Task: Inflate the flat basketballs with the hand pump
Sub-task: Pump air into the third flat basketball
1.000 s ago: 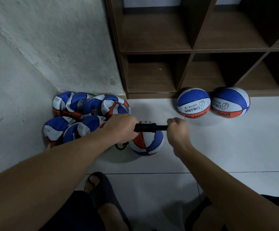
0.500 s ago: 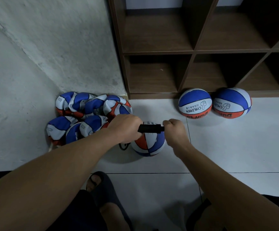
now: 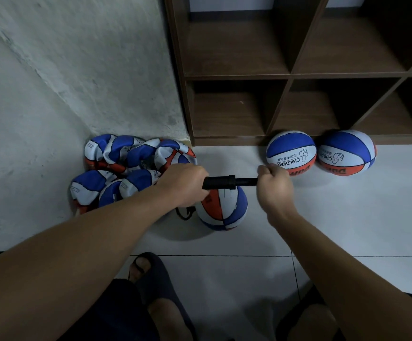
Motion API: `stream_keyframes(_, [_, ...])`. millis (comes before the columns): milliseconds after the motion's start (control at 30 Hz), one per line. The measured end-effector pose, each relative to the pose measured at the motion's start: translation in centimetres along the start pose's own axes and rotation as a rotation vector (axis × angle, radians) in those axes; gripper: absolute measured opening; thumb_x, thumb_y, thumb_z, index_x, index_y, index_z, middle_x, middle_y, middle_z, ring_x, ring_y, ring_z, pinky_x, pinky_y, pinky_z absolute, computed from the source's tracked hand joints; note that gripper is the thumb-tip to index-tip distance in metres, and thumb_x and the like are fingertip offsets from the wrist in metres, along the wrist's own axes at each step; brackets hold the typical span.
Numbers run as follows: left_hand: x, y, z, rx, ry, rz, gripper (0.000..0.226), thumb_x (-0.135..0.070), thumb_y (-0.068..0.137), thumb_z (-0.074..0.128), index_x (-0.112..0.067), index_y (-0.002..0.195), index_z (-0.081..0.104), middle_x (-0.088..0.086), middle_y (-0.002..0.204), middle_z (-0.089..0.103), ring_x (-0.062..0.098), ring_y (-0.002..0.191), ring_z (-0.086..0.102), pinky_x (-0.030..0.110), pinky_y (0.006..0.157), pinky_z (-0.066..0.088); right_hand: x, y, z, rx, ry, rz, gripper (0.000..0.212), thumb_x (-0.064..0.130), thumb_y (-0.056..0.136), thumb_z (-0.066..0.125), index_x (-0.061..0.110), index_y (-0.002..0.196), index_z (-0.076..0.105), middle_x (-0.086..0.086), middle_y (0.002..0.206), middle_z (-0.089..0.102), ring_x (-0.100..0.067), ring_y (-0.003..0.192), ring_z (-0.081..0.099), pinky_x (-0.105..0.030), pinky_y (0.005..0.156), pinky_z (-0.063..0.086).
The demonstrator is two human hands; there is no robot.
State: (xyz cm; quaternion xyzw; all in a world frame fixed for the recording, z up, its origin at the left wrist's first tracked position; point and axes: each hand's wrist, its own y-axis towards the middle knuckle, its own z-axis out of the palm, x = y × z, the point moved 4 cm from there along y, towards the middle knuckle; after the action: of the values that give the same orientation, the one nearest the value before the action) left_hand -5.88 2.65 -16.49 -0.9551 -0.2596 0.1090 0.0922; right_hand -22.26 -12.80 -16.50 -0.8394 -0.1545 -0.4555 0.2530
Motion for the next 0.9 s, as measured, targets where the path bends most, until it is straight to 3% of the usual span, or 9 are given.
stream_keyframes(200, [-1.3,-0.1,0.3,0.008,0.062,0.023,0.025,-0.034,0.094,0.064,-0.027,0.072,0.056,-0.004,0.067,0.059,0.017,0.057,0.058,0.03,0.048,0.037,0.7,-1.9,2.4,0.1,-0.026,0.001,0.041,0.045,0.109,0.049,0.009,0.094,0.062,-0.007,0.077,0.063,-0.023,0.072,0.061,-0.037,0.063,0.045])
stream_keyframes(333, [-1.0,-0.1,0.5,0.001,0.079,0.032,0.021,-0.036,0.092,0.064,-0.026,0.074,0.06,-0.005,0.066,0.059,0.017,0.057,0.059,0.033,0.052,0.05,0.3,-2.3,2.6,0.157,0.0,0.043,0.039,0.042,0.109,0.052,0.006,0.099,0.062,-0.005,0.076,0.06,-0.018,0.067,0.056,-0.032,0.058,0.041])
stream_keyframes(467, [-1.0,-0.1,0.3,0.021,0.068,0.036,0.018,-0.032,0.091,0.061,-0.025,0.074,0.061,-0.003,0.066,0.06,0.02,0.058,0.06,0.033,0.052,0.047,-0.3,-2.0,2.6,0.169,0.034,0.068,0.041,0.044,0.109,0.053,0.007,0.093,0.06,-0.002,0.069,0.054,-0.017,0.061,0.051,-0.031,0.057,0.038])
stream_keyframes(567, [-1.1,-0.2,0.4,0.029,0.053,0.047,0.017,-0.03,0.09,0.061,-0.025,0.073,0.059,-0.003,0.065,0.06,0.019,0.058,0.06,0.032,0.051,0.045,-1.0,-1.3,2.3,0.135,0.028,0.086,0.042,0.042,0.111,0.048,0.01,0.087,0.059,-0.003,0.069,0.052,-0.018,0.062,0.049,-0.034,0.059,0.039])
stream_keyframes(700, [0.8,0.0,0.5,0.032,0.036,-0.017,0.027,-0.036,0.095,0.058,-0.025,0.07,0.057,-0.003,0.065,0.062,0.017,0.056,0.061,0.034,0.052,0.048,-2.1,1.5,-0.5,0.024,0.045,0.141,0.03,0.035,0.106,0.053,0.01,0.094,0.064,-0.008,0.078,0.058,-0.026,0.074,0.053,-0.045,0.068,0.049])
stream_keyframes(800, [2.5,0.0,0.4,0.028,0.048,-0.056,0.028,-0.042,0.098,0.06,-0.027,0.074,0.06,-0.005,0.068,0.062,0.015,0.058,0.06,0.031,0.053,0.047,-2.9,3.3,-2.6,-0.036,0.118,0.191,0.012,0.03,0.096,0.058,0.022,0.098,0.067,0.004,0.08,0.057,-0.025,0.08,0.051,-0.033,0.063,0.045])
stream_keyframes(900, [2.2,0.0,0.5,0.02,0.045,-0.057,0.028,-0.04,0.098,0.061,-0.026,0.074,0.06,-0.004,0.068,0.062,0.015,0.058,0.06,0.03,0.051,0.042,-2.5,2.8,-2.7,-0.079,0.142,0.159,0.014,0.024,0.102,0.056,0.016,0.107,0.067,0.005,0.085,0.06,-0.019,0.077,0.053,-0.031,0.067,0.044])
